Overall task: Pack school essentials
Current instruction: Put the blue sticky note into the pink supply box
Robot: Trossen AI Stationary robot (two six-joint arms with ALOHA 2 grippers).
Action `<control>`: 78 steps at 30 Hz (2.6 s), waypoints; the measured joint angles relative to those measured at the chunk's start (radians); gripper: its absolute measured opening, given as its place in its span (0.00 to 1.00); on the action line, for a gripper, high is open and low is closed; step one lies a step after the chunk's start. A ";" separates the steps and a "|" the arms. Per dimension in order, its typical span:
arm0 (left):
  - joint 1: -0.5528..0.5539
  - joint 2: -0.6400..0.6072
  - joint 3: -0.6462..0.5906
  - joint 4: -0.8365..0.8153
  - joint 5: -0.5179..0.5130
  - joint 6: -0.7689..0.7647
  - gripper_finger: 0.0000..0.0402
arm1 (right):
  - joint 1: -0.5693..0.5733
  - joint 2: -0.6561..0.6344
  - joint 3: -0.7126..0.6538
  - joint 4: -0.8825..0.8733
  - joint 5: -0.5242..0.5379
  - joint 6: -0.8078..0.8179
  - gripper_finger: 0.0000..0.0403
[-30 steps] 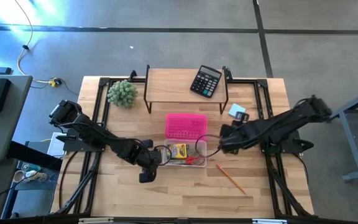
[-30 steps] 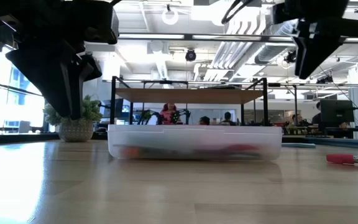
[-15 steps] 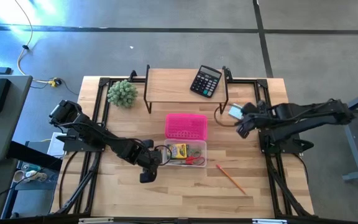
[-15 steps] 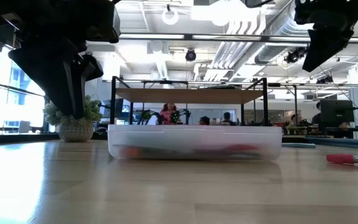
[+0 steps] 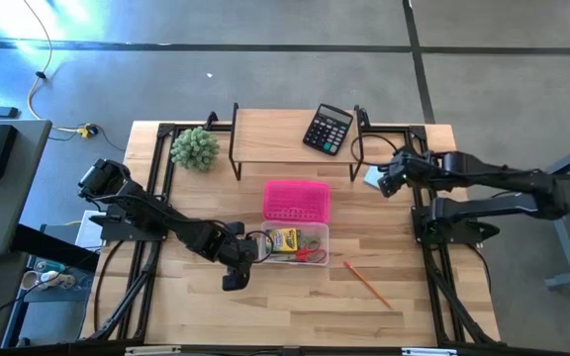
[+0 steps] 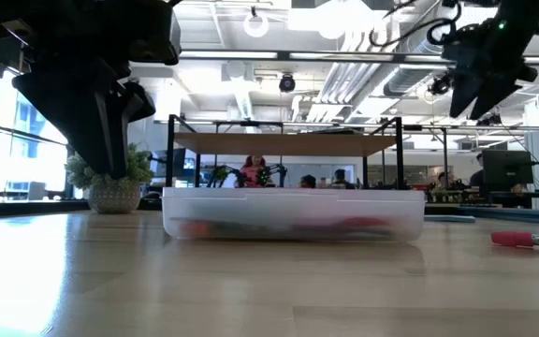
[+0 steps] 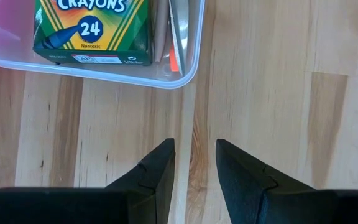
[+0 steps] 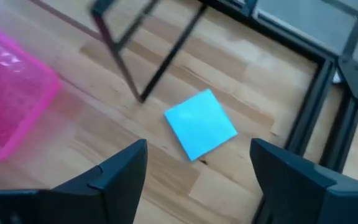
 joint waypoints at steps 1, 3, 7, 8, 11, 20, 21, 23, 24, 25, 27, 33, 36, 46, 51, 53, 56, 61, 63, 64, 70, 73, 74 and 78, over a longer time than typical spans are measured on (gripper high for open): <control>0.000 0.000 0.000 0.000 0.000 0.000 0.26 | -0.013 -0.002 -0.014 0.003 -0.005 0.007 0.67; 0.000 0.000 0.000 0.000 0.000 0.000 0.26 | -0.030 -0.008 -0.055 0.025 -0.009 0.035 0.65; 0.000 0.000 0.000 0.000 0.000 0.000 0.26 | -0.057 -0.018 -0.170 0.166 -0.083 0.063 0.59; 0.000 0.000 0.000 0.000 0.000 0.000 0.26 | -0.064 -0.018 -0.196 0.208 -0.103 0.076 0.57; 0.000 0.000 0.000 0.000 0.000 0.000 0.26 | -0.082 -0.018 -0.254 0.309 -0.125 0.108 0.48; 0.000 0.000 0.000 0.002 0.000 0.000 0.26 | -0.119 -0.018 -0.312 0.375 -0.110 0.208 0.10; 0.000 0.000 0.000 0.002 0.000 0.000 0.26 | -0.123 -0.018 -0.318 0.375 -0.104 0.222 0.05; 0.000 0.000 0.000 0.003 0.000 0.000 0.26 | -0.130 -0.018 -0.329 0.376 -0.093 0.245 0.02; 0.000 0.000 0.000 0.003 0.000 0.000 0.26 | -0.132 -0.017 -0.335 0.376 -0.094 0.264 0.02; 0.000 0.000 0.000 0.004 0.000 0.000 0.26 | -0.134 -0.017 -0.342 0.376 -0.095 0.284 0.03; 0.000 0.000 0.000 0.007 -0.001 0.000 0.26 | -0.136 -0.017 -0.357 0.384 -0.102 0.307 0.04; 0.000 0.000 0.000 0.010 -0.017 0.000 0.26 | -0.136 -0.017 -0.434 0.487 -0.126 0.381 0.01; 0.000 0.000 0.000 0.010 -0.018 0.000 0.26 | -0.136 -0.017 -0.456 0.525 -0.126 0.407 0.01; 0.000 0.000 0.000 0.032 -0.024 0.000 0.26 | -0.192 -0.016 -0.492 0.543 -0.081 0.467 0.00; 0.000 0.000 0.000 0.037 -0.024 0.000 0.26 | -0.220 0.000 -0.492 0.555 -0.080 0.467 0.00; 0.000 0.000 0.000 0.037 -0.024 0.000 0.26 | -0.232 0.023 -0.492 0.561 -0.081 0.467 0.00; 0.000 0.000 0.000 0.038 -0.024 0.000 0.26 | -0.252 0.070 -0.492 0.587 -0.091 0.464 0.00; 0.000 0.000 0.000 0.038 -0.024 0.000 0.26 | -0.282 0.145 -0.492 0.637 -0.113 0.427 0.00; -0.001 0.000 0.000 0.038 -0.024 0.000 0.26 | -0.294 0.175 -0.492 0.644 -0.118 0.413 0.00; -0.001 0.000 0.000 0.038 -0.024 0.000 0.26 | -0.300 0.192 -0.492 0.646 -0.119 0.404 0.00; -0.001 0.000 0.000 0.038 -0.024 0.000 0.26 | -0.318 0.275 -0.491 0.690 -0.125 0.360 0.00; -0.001 0.000 0.000 0.038 -0.024 0.000 0.26 | -0.318 0.284 -0.491 0.719 -0.125 0.333 0.00; -0.001 0.000 0.000 0.037 -0.024 0.000 0.26 | -0.318 0.282 -0.491 0.717 -0.126 0.327 0.00; -0.001 0.000 0.000 0.038 -0.020 -0.001 0.26 | -0.318 0.282 -0.491 0.709 -0.129 0.317 0.00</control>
